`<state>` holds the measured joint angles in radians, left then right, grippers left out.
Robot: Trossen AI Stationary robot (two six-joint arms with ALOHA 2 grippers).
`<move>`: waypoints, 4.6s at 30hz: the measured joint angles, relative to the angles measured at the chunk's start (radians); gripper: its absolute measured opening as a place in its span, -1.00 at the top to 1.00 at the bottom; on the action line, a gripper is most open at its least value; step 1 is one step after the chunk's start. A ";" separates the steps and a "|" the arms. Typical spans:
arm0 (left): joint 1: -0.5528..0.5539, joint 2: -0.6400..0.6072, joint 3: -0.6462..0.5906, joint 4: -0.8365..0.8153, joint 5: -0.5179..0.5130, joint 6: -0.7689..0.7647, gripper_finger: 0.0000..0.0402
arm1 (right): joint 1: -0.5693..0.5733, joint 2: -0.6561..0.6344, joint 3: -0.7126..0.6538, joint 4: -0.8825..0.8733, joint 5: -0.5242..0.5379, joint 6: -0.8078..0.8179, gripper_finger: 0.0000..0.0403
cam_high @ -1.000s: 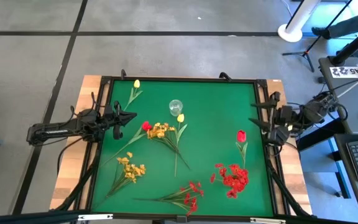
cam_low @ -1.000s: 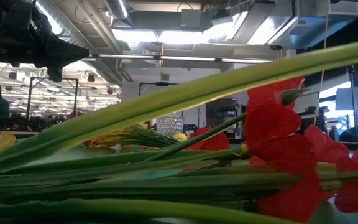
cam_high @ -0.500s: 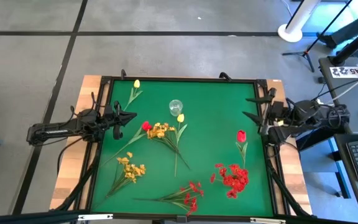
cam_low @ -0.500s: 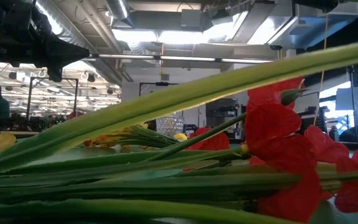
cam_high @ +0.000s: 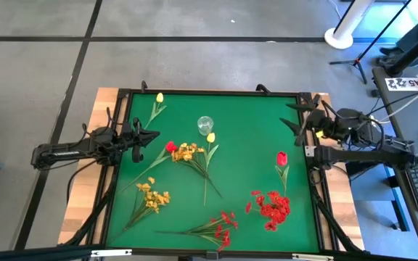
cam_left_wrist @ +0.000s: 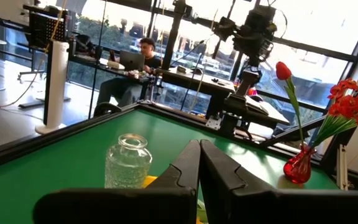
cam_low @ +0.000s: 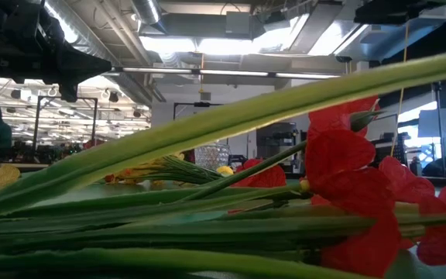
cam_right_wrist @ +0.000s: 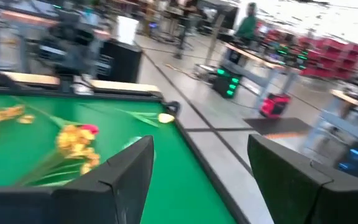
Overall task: Sort flowers into vase by color
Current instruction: Put the top left yellow flower into the transparent vase
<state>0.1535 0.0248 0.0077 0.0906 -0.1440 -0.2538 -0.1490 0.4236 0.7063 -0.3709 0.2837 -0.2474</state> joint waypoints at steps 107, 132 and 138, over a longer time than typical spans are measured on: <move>0.716 1.522 0.719 -0.793 0.049 -0.177 0.17 | -0.277 -0.271 -0.191 0.098 -0.340 0.324 -0.28; 0.548 1.492 0.969 -0.799 -0.016 -0.182 0.99 | -0.277 -0.271 -0.191 0.098 -0.357 0.345 -0.28; 0.402 1.425 1.090 -0.632 -0.040 -0.140 0.99 | -0.277 -0.271 -0.191 0.085 -0.357 0.346 -0.28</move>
<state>0.5552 1.4497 1.0975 -0.5411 -0.1836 -0.3936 -0.4255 0.1528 0.5152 -0.2860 -0.0731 0.0984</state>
